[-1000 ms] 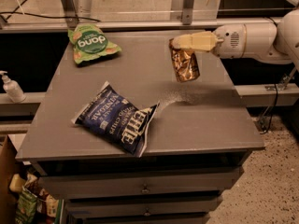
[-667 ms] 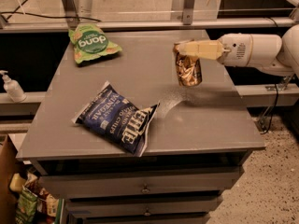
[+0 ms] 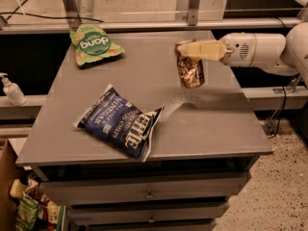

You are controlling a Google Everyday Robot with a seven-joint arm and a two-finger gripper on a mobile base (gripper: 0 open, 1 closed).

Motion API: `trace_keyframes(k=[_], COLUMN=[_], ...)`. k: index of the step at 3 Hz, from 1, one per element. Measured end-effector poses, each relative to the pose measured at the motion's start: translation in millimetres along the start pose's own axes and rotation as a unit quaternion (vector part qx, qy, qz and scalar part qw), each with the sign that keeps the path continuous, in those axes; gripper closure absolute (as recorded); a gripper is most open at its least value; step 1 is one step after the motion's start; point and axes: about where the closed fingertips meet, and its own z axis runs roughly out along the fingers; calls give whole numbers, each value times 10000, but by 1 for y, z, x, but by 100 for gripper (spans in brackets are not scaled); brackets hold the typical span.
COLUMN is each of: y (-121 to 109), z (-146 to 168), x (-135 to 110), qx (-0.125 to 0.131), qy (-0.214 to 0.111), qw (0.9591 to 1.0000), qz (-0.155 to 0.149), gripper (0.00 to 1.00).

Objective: Place orange can upright

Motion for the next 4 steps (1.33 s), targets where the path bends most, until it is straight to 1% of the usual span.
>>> trace_keyframes(k=[1,2,3,4], y=[4,9,10,9], z=[-2,-20,-45,-60], x=[-1,-2,-6,-16], qx=[260,473,552,615], qy=[180,428,638,638], qw=[9990,9950,9904,9878], qz=[-312,-771,-1098,-1278], gripper=[100,100,100,100])
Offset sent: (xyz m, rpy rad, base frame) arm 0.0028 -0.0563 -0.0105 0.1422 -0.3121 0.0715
